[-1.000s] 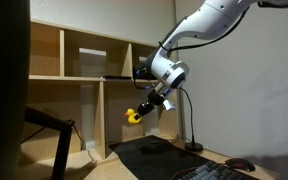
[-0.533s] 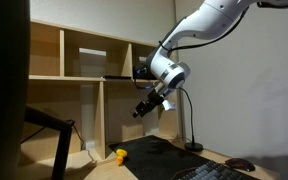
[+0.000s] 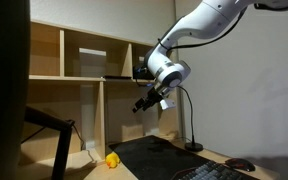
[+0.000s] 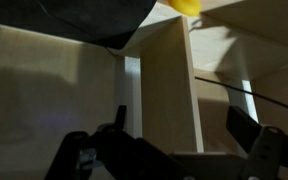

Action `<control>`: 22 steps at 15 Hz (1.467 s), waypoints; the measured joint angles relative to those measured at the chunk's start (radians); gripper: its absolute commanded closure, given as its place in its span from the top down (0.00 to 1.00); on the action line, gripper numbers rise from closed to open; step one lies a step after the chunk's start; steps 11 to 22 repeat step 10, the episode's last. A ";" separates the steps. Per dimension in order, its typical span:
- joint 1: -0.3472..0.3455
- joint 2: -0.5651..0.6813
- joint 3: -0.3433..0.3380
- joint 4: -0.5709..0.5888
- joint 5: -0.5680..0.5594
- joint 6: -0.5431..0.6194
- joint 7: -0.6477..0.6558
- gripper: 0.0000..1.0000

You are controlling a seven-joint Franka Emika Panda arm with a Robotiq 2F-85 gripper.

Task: Pick the duck from the top cabinet and put it on the desk

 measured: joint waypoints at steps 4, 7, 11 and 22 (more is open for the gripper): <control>-0.032 0.047 0.067 0.156 0.293 0.026 -0.280 1.00; -0.037 0.075 0.067 0.233 0.522 0.016 -0.492 1.00; -0.039 0.045 0.073 0.231 0.639 0.004 -0.577 1.00; -0.039 0.045 0.073 0.231 0.639 0.004 -0.577 1.00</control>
